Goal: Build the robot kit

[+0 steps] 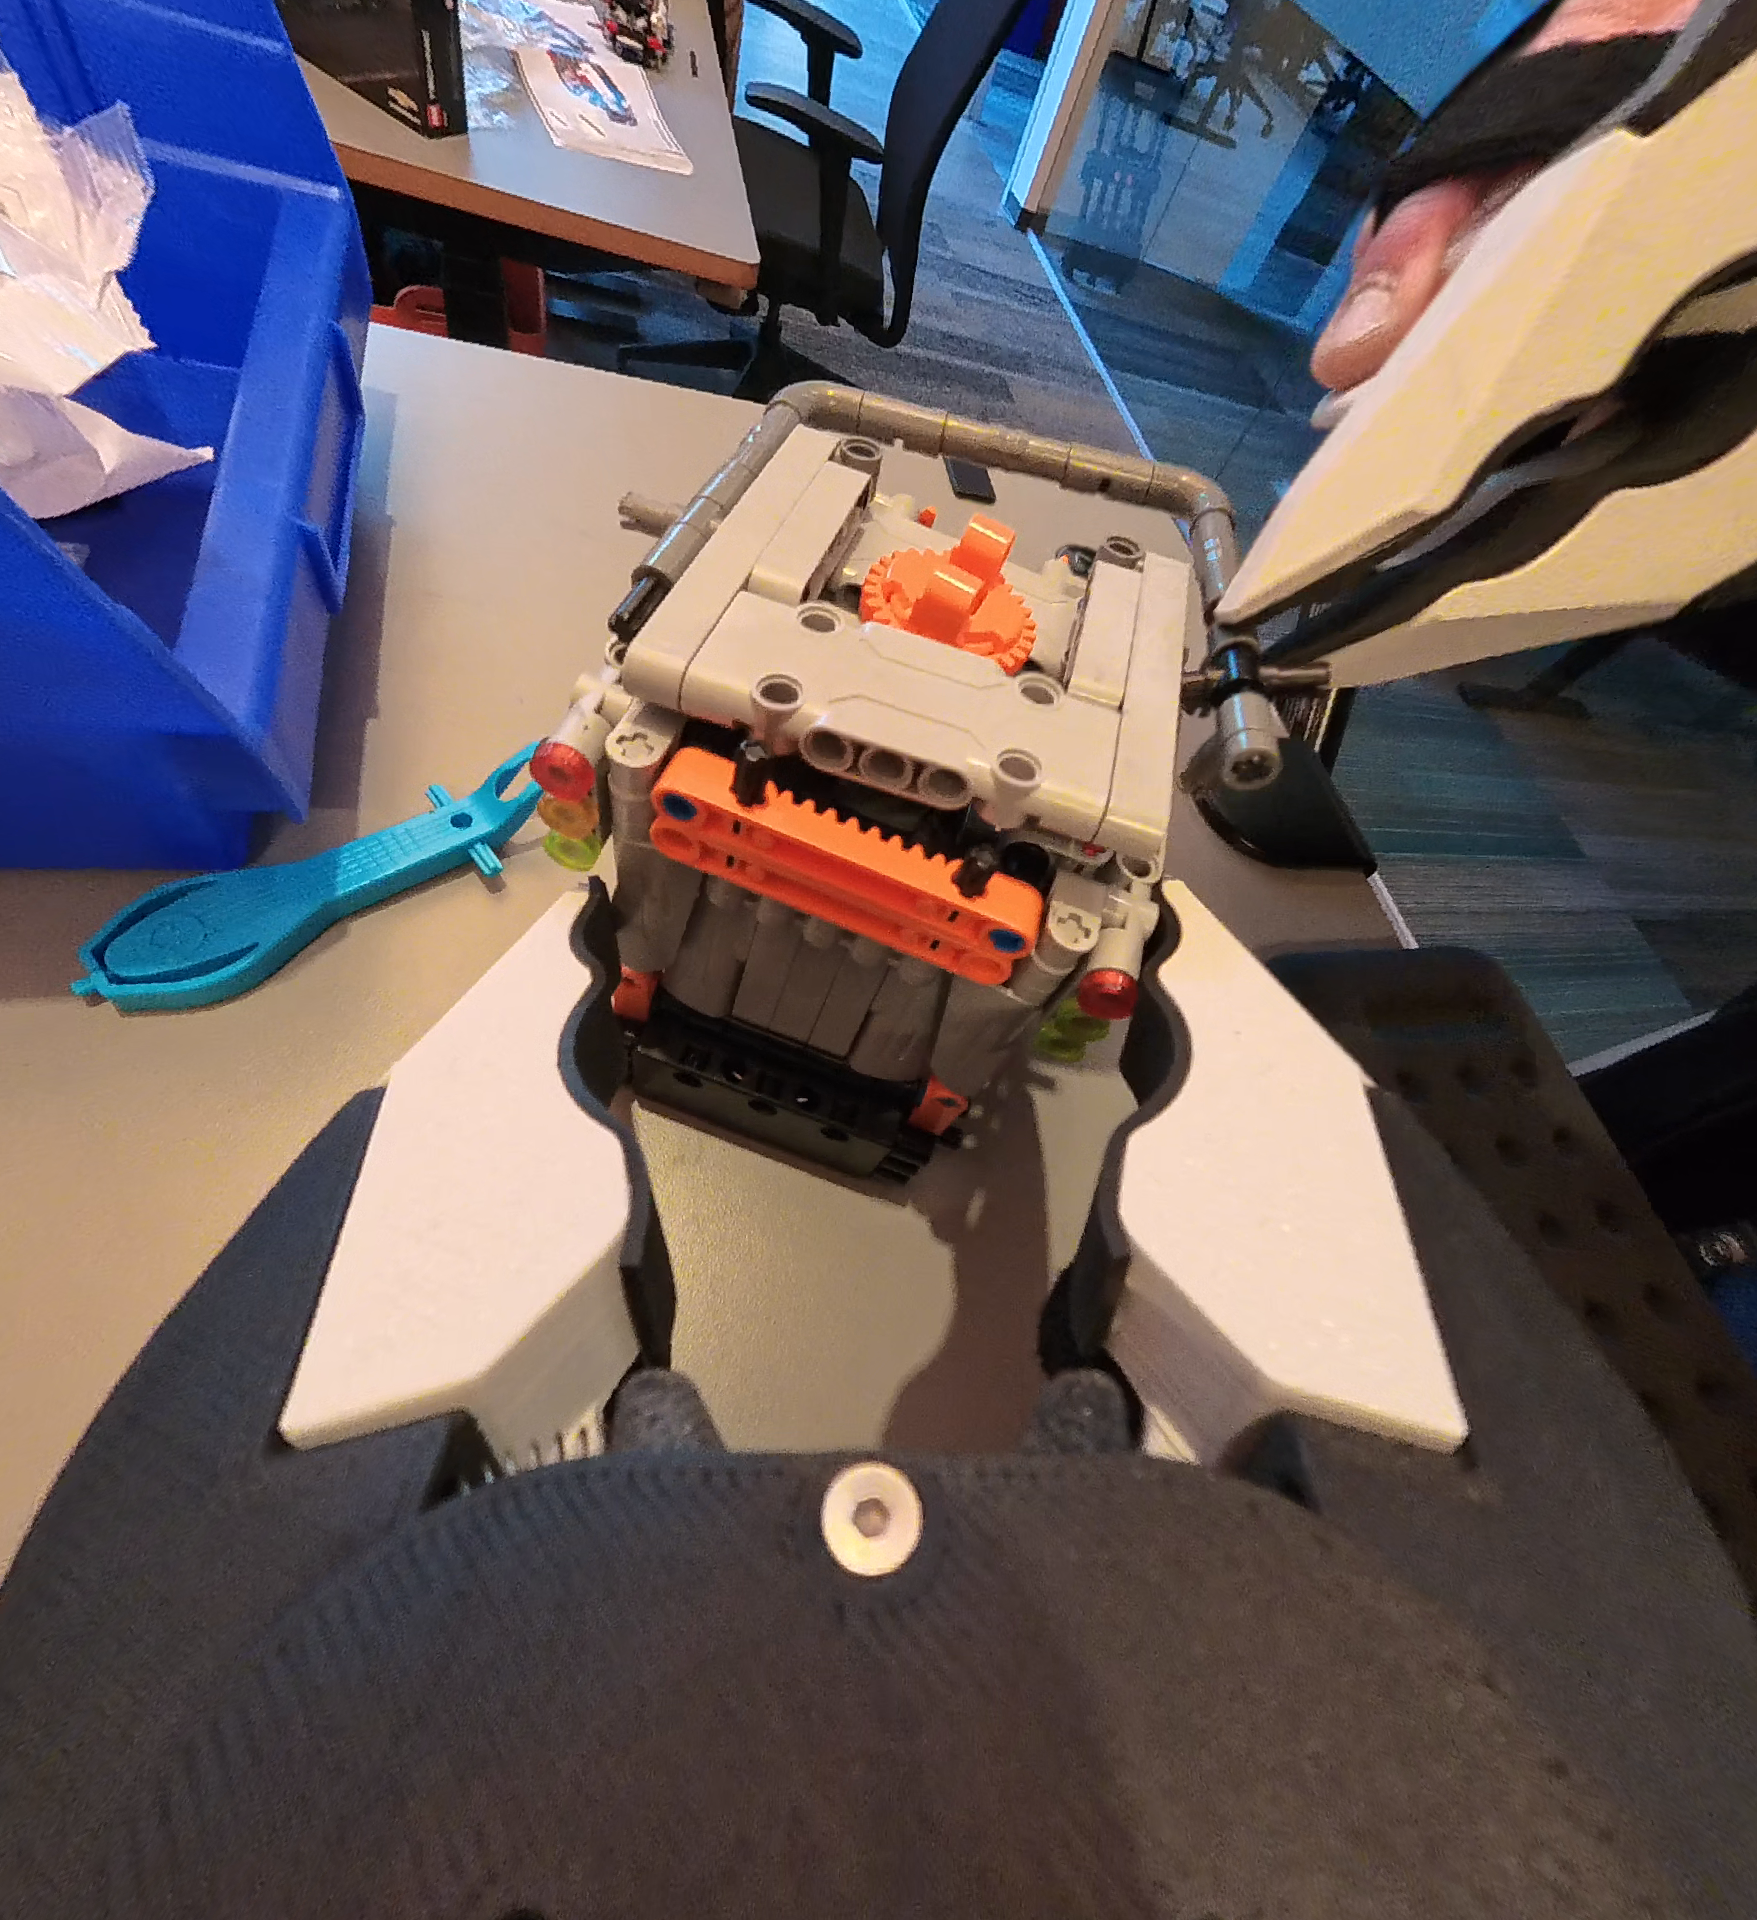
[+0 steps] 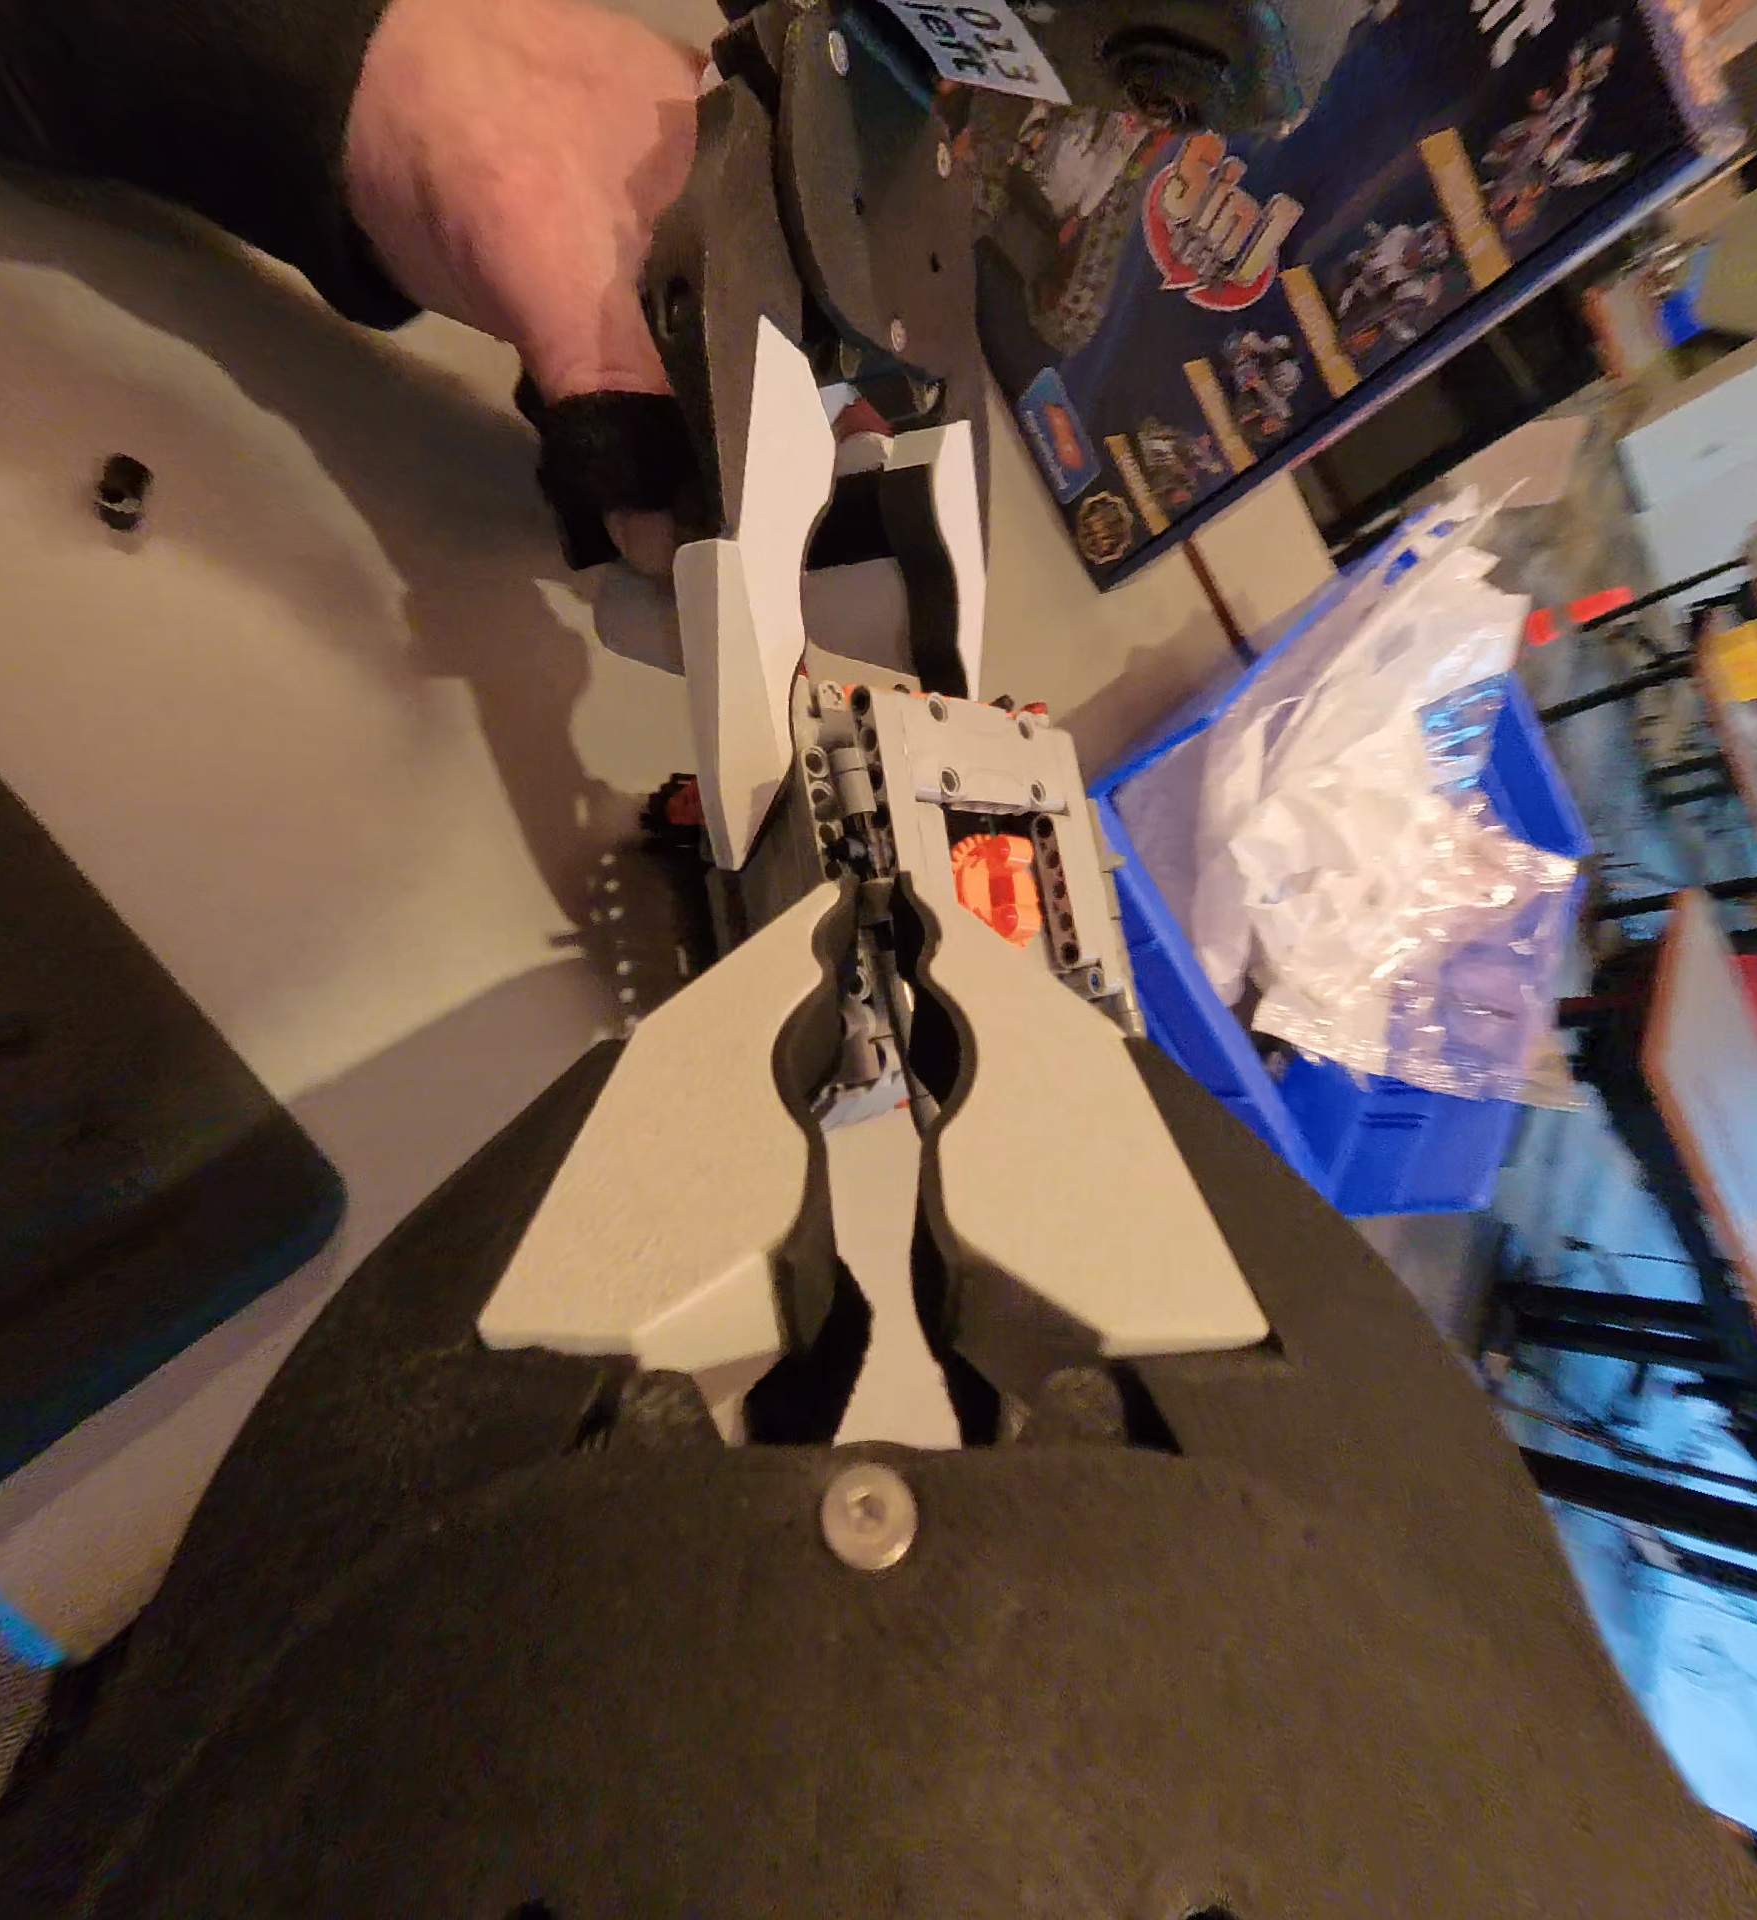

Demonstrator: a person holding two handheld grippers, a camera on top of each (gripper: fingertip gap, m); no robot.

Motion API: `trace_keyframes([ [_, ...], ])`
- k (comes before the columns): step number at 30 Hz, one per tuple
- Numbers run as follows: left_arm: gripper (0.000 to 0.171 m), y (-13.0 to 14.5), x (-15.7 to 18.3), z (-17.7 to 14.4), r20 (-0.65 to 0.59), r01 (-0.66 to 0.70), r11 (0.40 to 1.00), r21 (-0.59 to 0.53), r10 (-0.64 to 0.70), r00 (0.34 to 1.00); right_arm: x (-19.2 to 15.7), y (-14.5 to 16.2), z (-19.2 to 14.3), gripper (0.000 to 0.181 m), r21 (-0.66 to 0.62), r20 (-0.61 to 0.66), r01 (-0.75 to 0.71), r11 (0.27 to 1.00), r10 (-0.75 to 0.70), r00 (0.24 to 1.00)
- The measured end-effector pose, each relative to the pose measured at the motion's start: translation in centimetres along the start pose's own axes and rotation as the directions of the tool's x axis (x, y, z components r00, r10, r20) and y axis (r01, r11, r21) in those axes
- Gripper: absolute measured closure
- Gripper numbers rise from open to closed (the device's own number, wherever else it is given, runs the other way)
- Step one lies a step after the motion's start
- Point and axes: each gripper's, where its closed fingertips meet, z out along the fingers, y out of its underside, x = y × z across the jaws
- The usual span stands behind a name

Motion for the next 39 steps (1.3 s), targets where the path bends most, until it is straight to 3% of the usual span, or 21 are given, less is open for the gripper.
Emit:
trace_keyframes([
  [7,0.075,0.2,0.0,-0.1,0.002,-0.006,1.000,-0.012,0.006,1.000,-0.6,0.1,0.2,0.178,-0.036,-0.202,0.153,0.988,-0.157,0.967],
  [10,0.075,0.5,0.0,0.0,0.008,-0.017,0.999,-0.030,0.018,1.000,-1.2,0.1,0.0,0.178,-0.007,-0.184,0.140,0.990,-0.139,0.973],
  [14,0.095,0.6,-0.1,-0.1,0.006,-0.013,0.999,-0.037,0.013,1.000,-1.6,-0.2,-0.7,0.181,0.030,-0.106,0.081,0.996,-0.077,0.991],
  [16,0.091,0.7,-0.3,-0.2,0.024,-0.023,0.999,-0.044,0.025,0.999,-2.0,-0.1,-0.7,0.181,0.038,-0.043,0.019,0.999,-0.018,0.999],
  [21,0.090,-0.1,-0.1,-1.2,0.012,-0.025,0.999,-0.023,0.025,1.000,0.1,-0.1,-2.2,0.179,0.090,-0.033,-0.131,0.987,0.134,0.990],
  [27,0.097,-1.4,0.9,-2.9,0.061,-0.025,0.999,-0.029,0.026,0.998,1.5,1.1,-2.4,0.167,0.098,0.125,-0.440,0.893,0.427,0.895],
  [29,0.101,-1.9,1.4,-4.2,0.089,0.037,0.999,0.008,-0.037,0.995,1.8,1.7,-1.9,0.165,0.075,0.151,-0.502,0.862,0.488,0.860],
  [34,0.117,-1.7,4.9,-5.7,0.006,0.272,0.961,0.056,-0.273,0.962,0.7,2.0,-0.4,0.170,0.016,0.236,-0.567,0.824,0.548,0.803],
  [36,0.129,-1.5,6.3,-5.3,-0.059,0.377,0.923,0.076,-0.374,0.926,0.5,1.5,0.0,0.174,-0.001,0.262,-0.601,0.799,0.581,0.771],
  [39,0.127,-0.5,7.4,-3.9,-0.128,0.518,0.853,0.066,-0.507,0.852,0.1,0.6,0.7,0.170,-0.012,0.285,-0.643,0.766,0.619,0.732],
])
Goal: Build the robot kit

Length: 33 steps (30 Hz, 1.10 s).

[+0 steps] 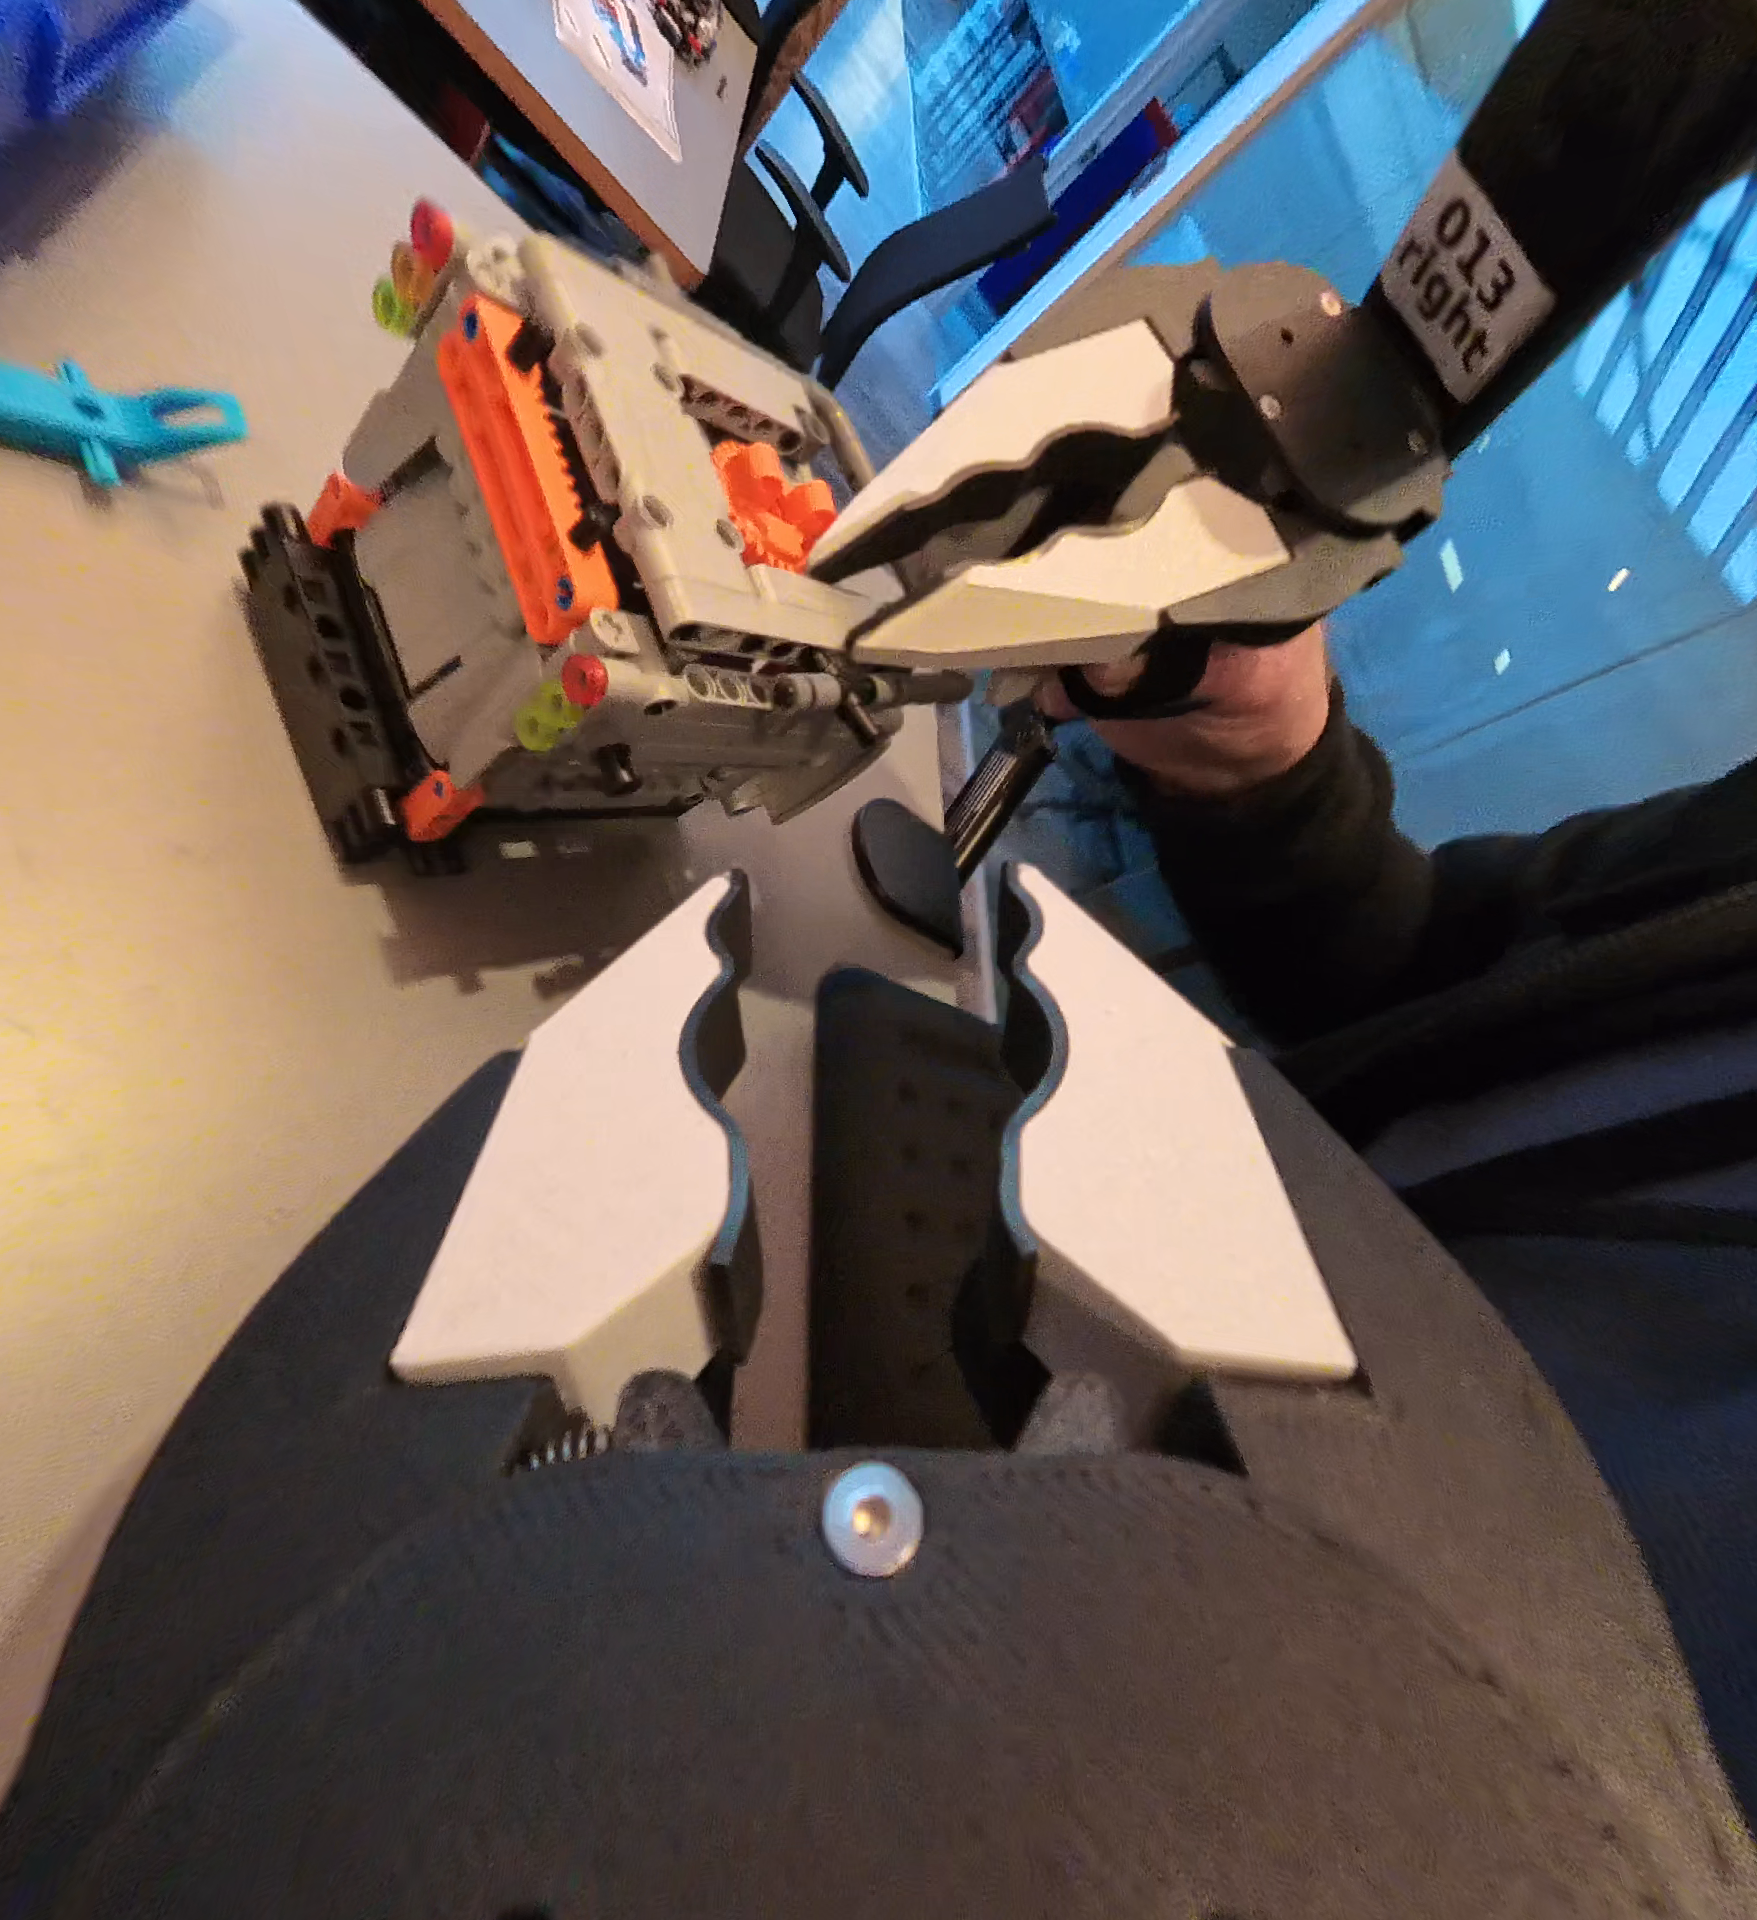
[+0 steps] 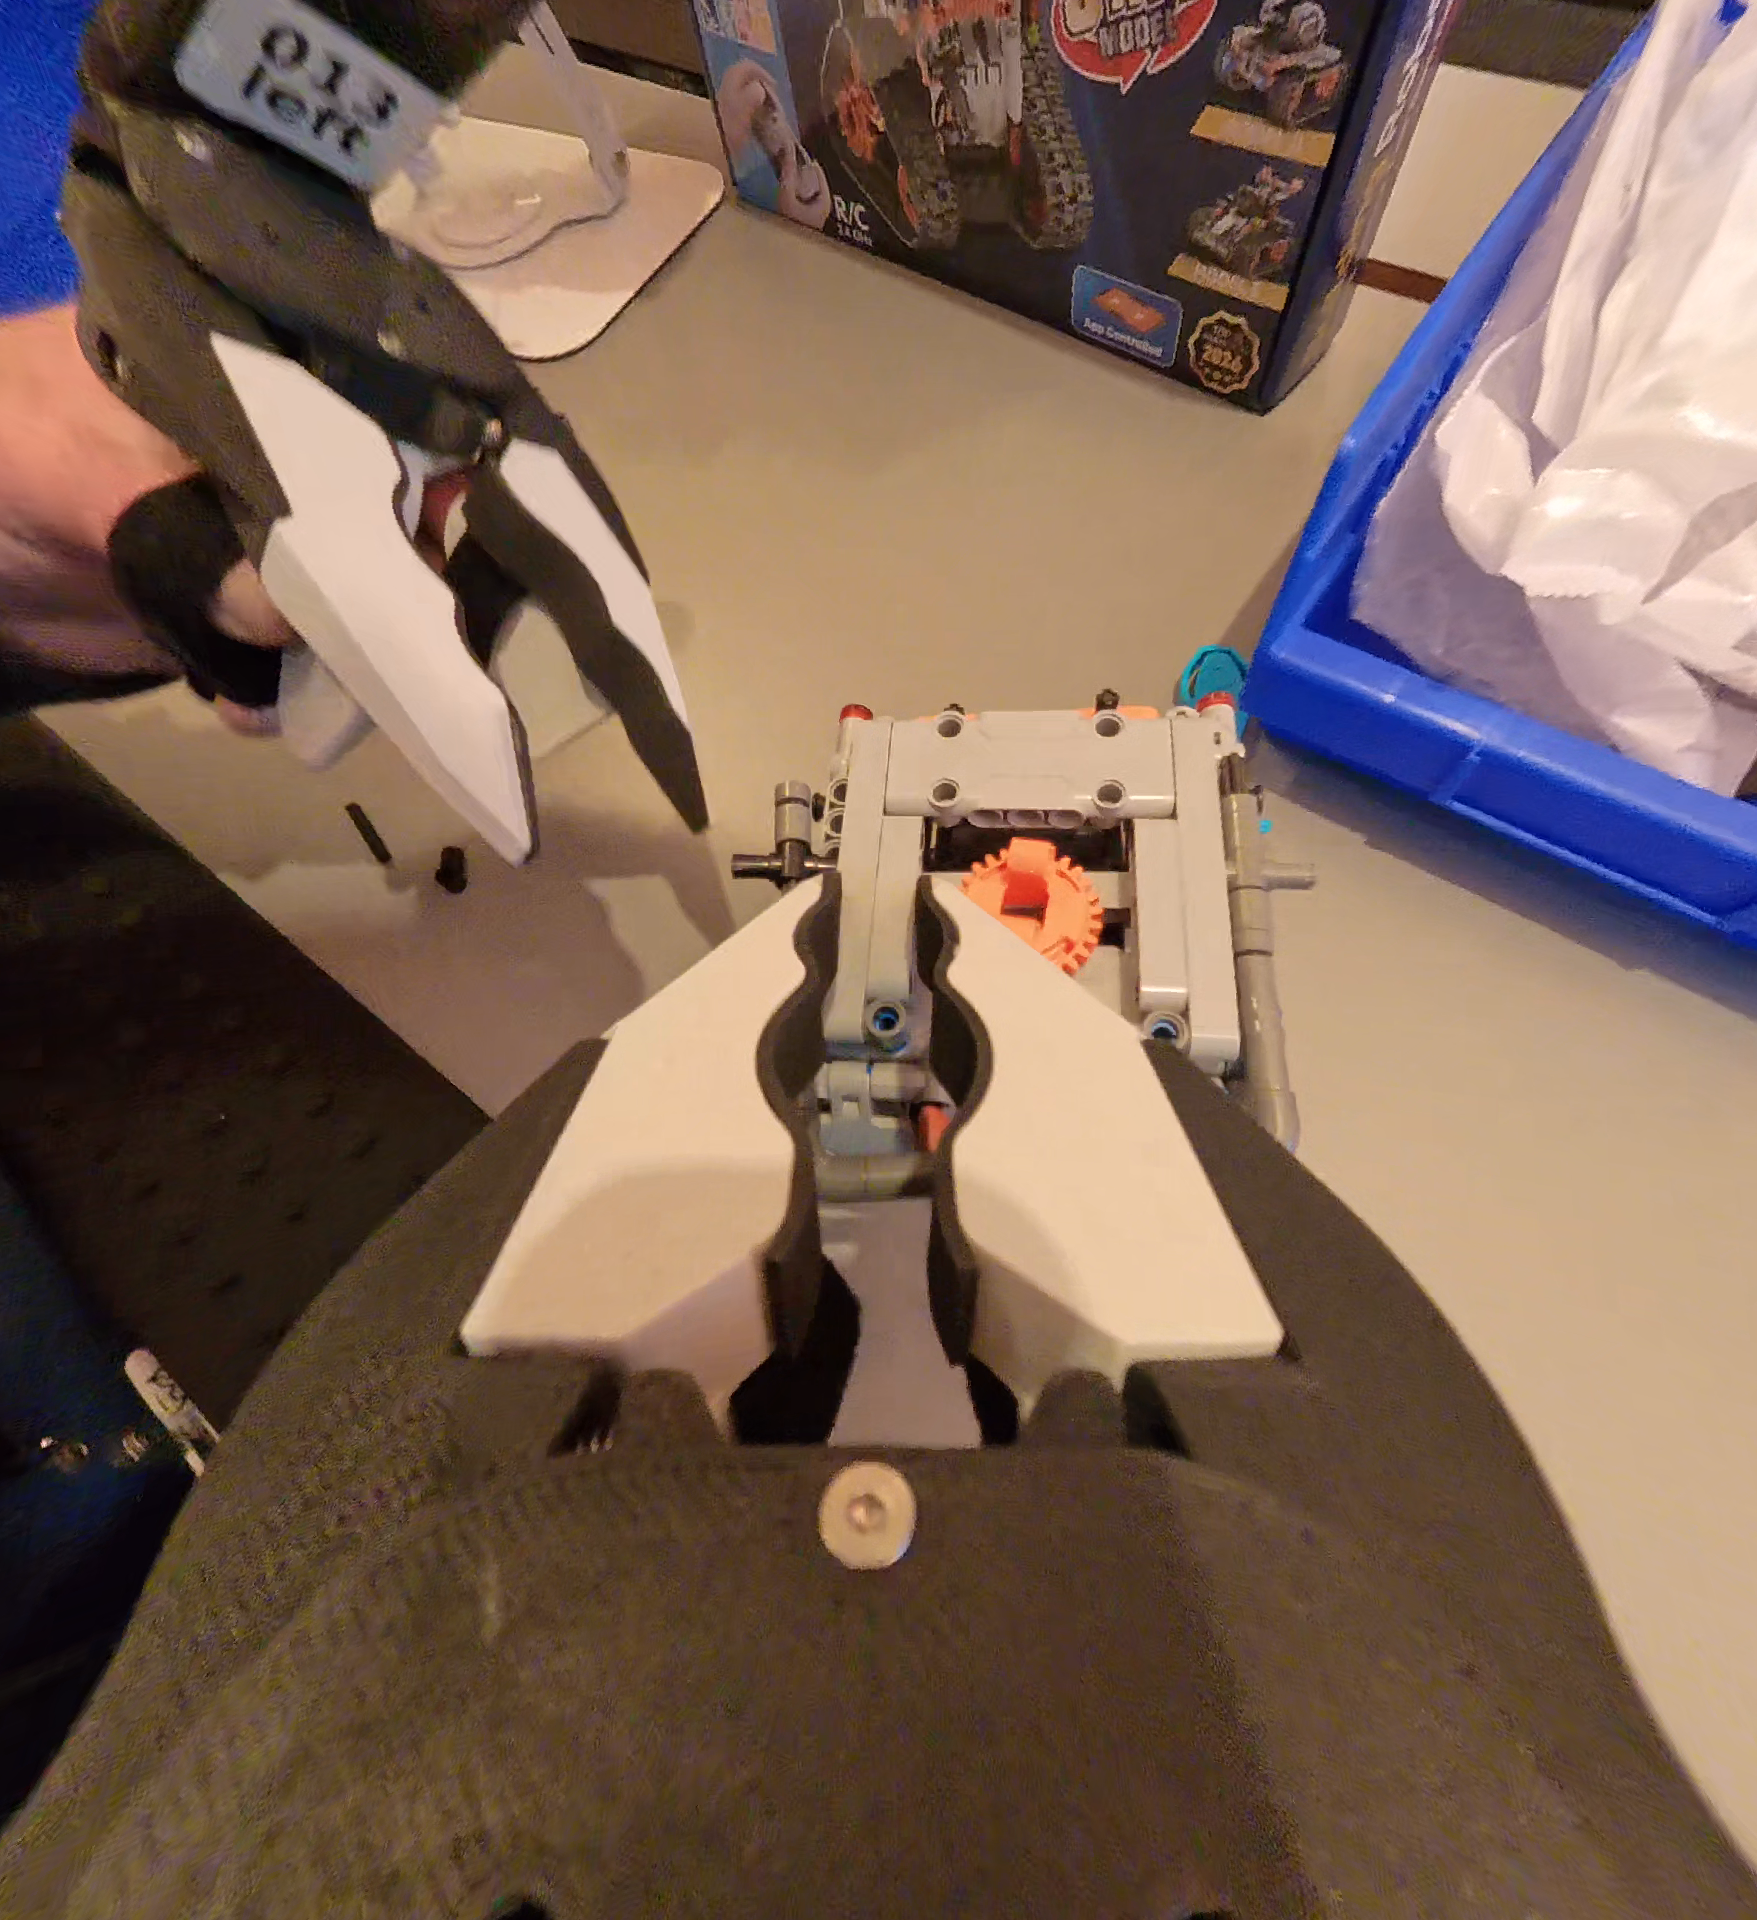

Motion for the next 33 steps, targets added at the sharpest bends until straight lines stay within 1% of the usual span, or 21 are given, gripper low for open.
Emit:
trace_keyframes([
  [2,0.127,0.0,0.2,0.5,-0.052,0.099,0.994,0.049,-0.096,0.994,0.0,-0.3,0.3,0.170,0.011,0.005,-0.030,0.999,0.030,1.000],
  [5,0.127,-1.4,-0.1,0.8,-0.135,0.241,0.957,0.159,-0.221,0.966,-0.3,-0.4,0.6,0.170,0.018,0.037,-0.067,0.998,0.066,0.997],
  [7,0.130,-2.3,0.1,1.2,-0.149,0.256,0.947,0.195,-0.229,0.962,-0.3,-0.4,0.8,0.170,0.021,0.046,-0.094,0.995,0.093,0.995],
  [9,0.133,-3.0,-0.2,1.4,-0.129,0.269,0.934,0.235,-0.245,0.961,-0.1,-0.6,1.0,0.170,0.033,0.018,-0.085,0.996,0.085,0.996],
  [10,0.135,-3.3,-0.5,1.4,-0.124,0.282,0.925,0.256,-0.258,0.958,0.0,-0.6,1.0,0.170,0.037,0.025,-0.105,0.994,0.104,0.994],
  [12,0.145,-3.5,-1.0,1.2,-0.117,0.305,0.908,0.288,-0.283,0.952,-0.1,-0.7,1.1,0.170,0.047,0.048,-0.150,0.988,0.147,0.988],
  [13,0.147,-3.5,-1.2,1.1,-0.128,0.324,0.897,0.301,-0.299,0.946,-0.1,-0.8,1.2,0.170,0.052,0.038,-0.143,0.988,0.141,0.989],
  [15,0.153,-3.6,-1.7,0.9,-0.109,0.327,0.890,0.318,-0.308,0.945,-0.1,-0.9,1.4,0.170,0.060,0.018,-0.141,0.988,0.140,0.990],
  [17,0.156,-3.8,-2.1,0.6,-0.065,0.308,0.890,0.337,-0.304,0.950,0.0,-1.1,1.6,0.170,0.076,0.001,-0.145,0.986,0.146,0.989],
  [19,0.155,-4.3,-2.7,0.0,-0.043,0.308,0.876,0.370,-0.315,0.948,0.0,-1.2,1.8,0.170,0.081,-0.020,-0.146,0.986,0.148,0.989],
  [21,0.155,-4.7,-3.0,-0.7,-0.024,0.297,0.869,0.396,-0.313,0.949,-0.5,-1.5,2.1,0.170,0.101,-0.001,-0.166,0.981,0.167,0.986],
  [22,0.155,-4.9,-3.1,-1.0,-0.005,0.282,0.870,0.405,-0.306,0.952,-0.6,-1.6,2.2,0.174,0.114,0.002,-0.169,0.979,0.170,0.985],
  [24,0.153,-4.7,-2.9,-0.8,0.019,0.265,0.888,0.377,-0.293,0.956,-0.7,-1.6,2.3,0.171,0.121,-0.006,-0.168,0.978,0.169,0.986],
  [26,0.153,-4.5,-2.7,-0.6,0.038,0.255,0.895,0.367,-0.289,0.957,-0.5,-1.7,2.4,0.172,0.124,-0.019,-0.155,0.980,0.159,0.987],
  [30,0.157,-4.2,-2.8,-1.0,0.044,0.272,0.886,0.376,-0.311,0.950,-1.0,-1.8,2.6,0.172,0.122,0.006,-0.156,0.980,0.156,0.988],
  [31,0.158,-4.1,-2.8,-1.0,0.051,0.271,0.887,0.375,-0.312,0.949,-1.0,-1.9,2.7,0.174,0.130,0.004,-0.160,0.979,0.160,0.987],
  [33,0.156,-4.0,-2.9,-1.5,0.082,0.255,0.889,0.380,-0.307,0.948,-1.4,-2.1,3.1,0.174,0.139,0.024,-0.169,0.976,0.167,0.986],
])
